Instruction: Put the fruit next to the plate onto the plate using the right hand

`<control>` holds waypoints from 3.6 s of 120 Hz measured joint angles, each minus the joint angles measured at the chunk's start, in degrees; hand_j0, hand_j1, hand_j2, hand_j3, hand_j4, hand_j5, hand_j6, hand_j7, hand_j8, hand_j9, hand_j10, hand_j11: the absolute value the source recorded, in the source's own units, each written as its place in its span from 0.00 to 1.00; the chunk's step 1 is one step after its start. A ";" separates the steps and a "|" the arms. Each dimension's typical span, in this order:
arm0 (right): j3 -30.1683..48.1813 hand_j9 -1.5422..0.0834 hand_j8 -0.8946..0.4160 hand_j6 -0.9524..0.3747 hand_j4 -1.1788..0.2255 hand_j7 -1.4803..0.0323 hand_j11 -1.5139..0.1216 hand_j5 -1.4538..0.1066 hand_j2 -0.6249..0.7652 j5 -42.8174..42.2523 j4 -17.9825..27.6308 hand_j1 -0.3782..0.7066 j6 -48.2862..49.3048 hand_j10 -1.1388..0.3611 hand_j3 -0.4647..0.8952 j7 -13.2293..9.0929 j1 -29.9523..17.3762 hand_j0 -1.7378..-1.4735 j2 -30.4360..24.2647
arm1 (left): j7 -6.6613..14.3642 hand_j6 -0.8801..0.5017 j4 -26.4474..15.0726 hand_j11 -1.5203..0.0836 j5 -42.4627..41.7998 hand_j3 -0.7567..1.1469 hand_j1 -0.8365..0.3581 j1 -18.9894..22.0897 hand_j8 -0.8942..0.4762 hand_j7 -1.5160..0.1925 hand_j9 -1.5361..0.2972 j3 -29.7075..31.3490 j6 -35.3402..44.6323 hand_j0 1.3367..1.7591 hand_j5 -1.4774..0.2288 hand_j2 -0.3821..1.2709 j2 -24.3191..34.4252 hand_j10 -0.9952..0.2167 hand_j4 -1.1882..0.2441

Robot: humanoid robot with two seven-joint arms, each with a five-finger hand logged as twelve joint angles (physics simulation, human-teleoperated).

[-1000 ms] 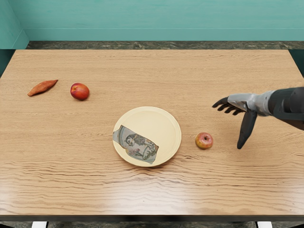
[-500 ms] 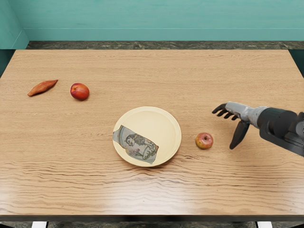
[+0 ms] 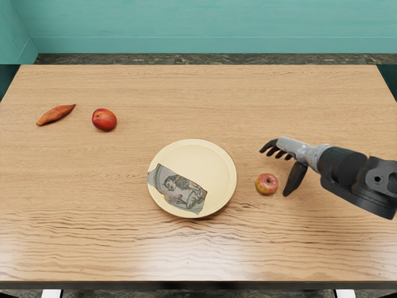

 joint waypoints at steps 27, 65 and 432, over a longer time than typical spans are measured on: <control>0.27 0.72 0.47 0.50 0.64 0.74 0.70 0.70 0.41 -0.80 0.00 0.33 -0.07 0.57 0.34 0.00 -0.10 0.30 0.52 | -0.01 0.63 0.00 0.94 0.00 0.40 0.98 -0.07 0.65 0.88 0.83 -0.03 0.00 0.76 0.86 0.23 0.00 0.81 0.82; -0.09 0.70 0.44 0.48 0.61 0.71 0.68 0.67 0.41 -1.25 0.00 0.37 -1.13 0.55 0.34 0.00 -0.41 0.30 2.22 | -0.01 0.63 0.00 0.94 0.00 0.40 0.98 -0.02 0.65 0.88 0.83 -0.03 0.00 0.76 0.86 0.23 0.00 0.81 0.82; -1.14 0.41 0.37 0.22 0.37 0.41 0.39 0.36 0.61 -8.14 0.01 0.61 -7.28 0.42 0.34 0.02 -4.04 0.31 5.05 | 0.00 0.63 0.00 0.94 0.00 0.40 0.98 -0.25 0.65 0.88 0.83 0.03 0.00 0.76 0.86 0.23 0.00 0.81 0.82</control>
